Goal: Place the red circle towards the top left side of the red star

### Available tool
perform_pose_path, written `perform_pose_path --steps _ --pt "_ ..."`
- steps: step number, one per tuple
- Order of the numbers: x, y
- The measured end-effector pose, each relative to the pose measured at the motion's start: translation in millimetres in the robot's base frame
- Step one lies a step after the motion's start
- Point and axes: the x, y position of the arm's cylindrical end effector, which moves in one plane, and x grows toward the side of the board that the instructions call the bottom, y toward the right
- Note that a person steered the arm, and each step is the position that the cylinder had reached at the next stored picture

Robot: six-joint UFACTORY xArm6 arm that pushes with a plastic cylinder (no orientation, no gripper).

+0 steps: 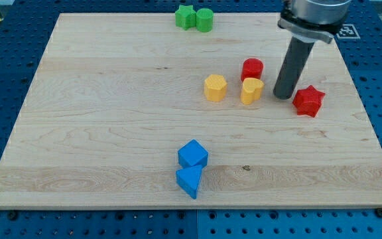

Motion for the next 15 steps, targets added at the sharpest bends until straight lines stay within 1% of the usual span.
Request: perform_pose_path --steps 1,2,3,4,6,7,9,10,13,15 --pt "21.0 -15.7" --pt "67.1 -9.4" --pt "97.1 8.7" --pt "97.7 21.1" --pt "96.3 22.8" --pt "79.5 33.5" --pt "27.9 53.4" --pt "16.1 53.5" --pt "10.6 48.9" --pt "11.0 17.0"
